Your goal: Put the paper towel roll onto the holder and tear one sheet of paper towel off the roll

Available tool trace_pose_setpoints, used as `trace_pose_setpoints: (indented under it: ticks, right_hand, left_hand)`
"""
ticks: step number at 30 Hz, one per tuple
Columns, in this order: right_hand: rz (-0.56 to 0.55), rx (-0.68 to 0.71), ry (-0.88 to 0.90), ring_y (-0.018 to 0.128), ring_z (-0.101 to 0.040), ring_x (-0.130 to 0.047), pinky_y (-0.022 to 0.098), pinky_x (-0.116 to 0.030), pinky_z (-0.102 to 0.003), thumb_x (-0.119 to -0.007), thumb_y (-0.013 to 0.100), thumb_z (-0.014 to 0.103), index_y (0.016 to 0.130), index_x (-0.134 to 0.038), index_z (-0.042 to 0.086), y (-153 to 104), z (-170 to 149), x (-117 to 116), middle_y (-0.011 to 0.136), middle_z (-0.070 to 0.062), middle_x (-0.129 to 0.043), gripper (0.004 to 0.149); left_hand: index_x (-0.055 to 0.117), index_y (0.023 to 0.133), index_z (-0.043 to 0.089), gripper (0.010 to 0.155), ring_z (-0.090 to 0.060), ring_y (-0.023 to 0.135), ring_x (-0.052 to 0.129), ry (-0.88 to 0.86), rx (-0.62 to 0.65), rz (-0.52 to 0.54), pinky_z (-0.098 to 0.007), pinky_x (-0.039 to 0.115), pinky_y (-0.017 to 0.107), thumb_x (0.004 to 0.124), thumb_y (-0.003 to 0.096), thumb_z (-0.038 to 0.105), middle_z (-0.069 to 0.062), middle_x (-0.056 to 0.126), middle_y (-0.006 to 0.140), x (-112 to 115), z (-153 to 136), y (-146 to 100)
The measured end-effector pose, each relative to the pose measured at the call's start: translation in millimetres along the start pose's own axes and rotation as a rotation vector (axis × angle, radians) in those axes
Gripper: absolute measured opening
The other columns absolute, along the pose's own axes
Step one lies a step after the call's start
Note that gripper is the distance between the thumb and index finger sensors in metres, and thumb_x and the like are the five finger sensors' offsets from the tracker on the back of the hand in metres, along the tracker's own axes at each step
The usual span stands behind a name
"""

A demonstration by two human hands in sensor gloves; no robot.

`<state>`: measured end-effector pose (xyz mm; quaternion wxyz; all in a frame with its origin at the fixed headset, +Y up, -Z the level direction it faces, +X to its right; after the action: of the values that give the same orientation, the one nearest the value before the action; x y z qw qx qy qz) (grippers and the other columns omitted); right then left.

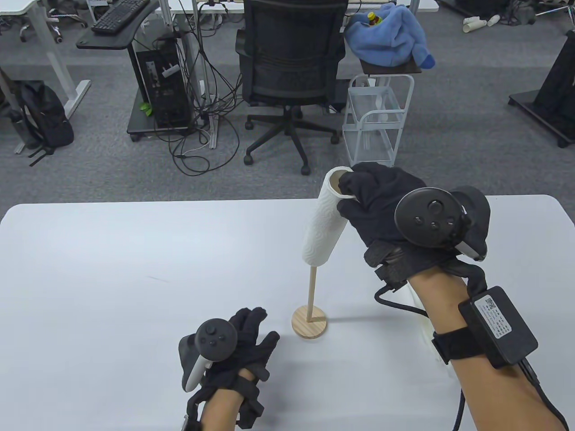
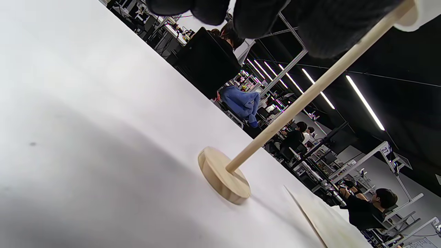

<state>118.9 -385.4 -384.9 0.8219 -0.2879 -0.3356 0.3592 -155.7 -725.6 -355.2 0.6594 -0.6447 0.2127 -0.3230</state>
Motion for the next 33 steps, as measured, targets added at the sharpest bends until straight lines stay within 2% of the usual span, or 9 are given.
trace_pose_setpoints:
  ticks: [16, 33]
  right_hand:
    - [0.111, -0.005, -0.021, 0.074, -0.038, -0.079, 0.059, -0.064, -0.051, -0.077, 0.049, 0.044, 0.092, -0.065, 0.029, -18, -16, -60, 0.098, -0.017, -0.067, 0.048]
    - [0.182, -0.017, 0.0, 0.075, -0.037, -0.078, 0.059, -0.063, -0.051, -0.076, 0.049, 0.044, 0.093, -0.062, 0.029, -40, -29, -113, 0.099, -0.016, -0.065, 0.049]
  left_hand:
    - [0.048, 0.107, 0.023, 0.069, -0.047, 0.103, 0.037, 0.0, -0.003, -0.006, -0.07, 0.031, 0.07, 0.073, 0.0491, 0.051, -0.012, 0.036, 0.11, 0, 0, 0]
    - [0.047, 0.107, 0.023, 0.07, -0.047, 0.103, 0.037, 0.001, -0.007, -0.022, -0.07, 0.031, 0.07, 0.074, 0.0488, 0.051, -0.012, 0.035, 0.11, 2, 1, 0]
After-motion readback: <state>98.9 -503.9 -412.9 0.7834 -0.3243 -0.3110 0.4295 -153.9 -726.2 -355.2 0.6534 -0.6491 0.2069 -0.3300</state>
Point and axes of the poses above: the tracker on the back of each hand, its own z axis roughly to the thumb side, its own y axis roughly from the wrist to the fingertips, x = y × z, the point moved 3 cm from there along y, roughly from the wrist to the fingertips
